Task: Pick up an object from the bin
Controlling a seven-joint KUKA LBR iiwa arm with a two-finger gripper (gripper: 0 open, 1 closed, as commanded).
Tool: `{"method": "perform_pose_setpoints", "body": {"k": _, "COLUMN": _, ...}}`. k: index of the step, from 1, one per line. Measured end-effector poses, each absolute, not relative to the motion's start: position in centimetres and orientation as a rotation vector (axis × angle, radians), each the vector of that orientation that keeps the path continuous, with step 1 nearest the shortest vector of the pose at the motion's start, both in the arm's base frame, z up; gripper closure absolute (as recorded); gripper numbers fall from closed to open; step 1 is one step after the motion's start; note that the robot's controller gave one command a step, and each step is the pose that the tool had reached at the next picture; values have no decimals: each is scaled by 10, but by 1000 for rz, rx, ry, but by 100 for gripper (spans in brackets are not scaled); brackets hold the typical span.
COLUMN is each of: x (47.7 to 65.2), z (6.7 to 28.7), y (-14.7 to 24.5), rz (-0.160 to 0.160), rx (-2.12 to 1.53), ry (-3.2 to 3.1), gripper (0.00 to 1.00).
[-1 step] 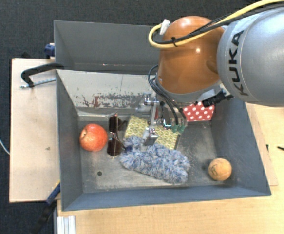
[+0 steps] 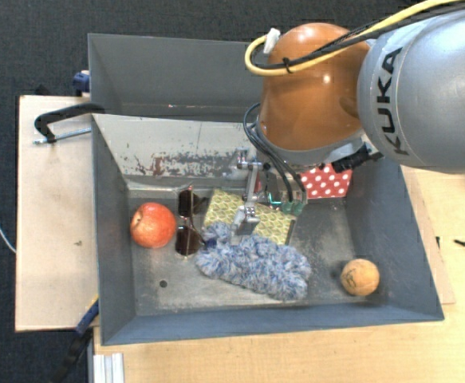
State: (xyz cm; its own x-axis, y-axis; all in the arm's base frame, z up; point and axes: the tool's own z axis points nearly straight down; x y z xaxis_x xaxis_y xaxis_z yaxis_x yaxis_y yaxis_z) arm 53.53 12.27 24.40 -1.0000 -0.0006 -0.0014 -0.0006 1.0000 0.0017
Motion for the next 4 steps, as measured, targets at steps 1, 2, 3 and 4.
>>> {"method": "perform_pose_setpoints", "body": {"k": 1, "x": 535, "z": 192, "y": 146, "rz": 4, "rx": -18, "ry": 3134, "gripper": 0}}
{"method": "perform_pose_setpoints", "body": {"k": 2, "x": 577, "z": 145, "y": 150, "rz": 6, "rx": -13, "ry": 3134, "gripper": 0}}
{"method": "perform_pose_setpoints", "body": {"k": 3, "x": 544, "z": 99, "y": 179, "rz": 1, "rx": -264, "ry": 3127, "gripper": 0}}
{"method": "perform_pose_setpoints", "body": {"k": 4, "x": 525, "z": 83, "y": 187, "rz": -10, "rx": -311, "ry": 3132, "gripper": 0}}
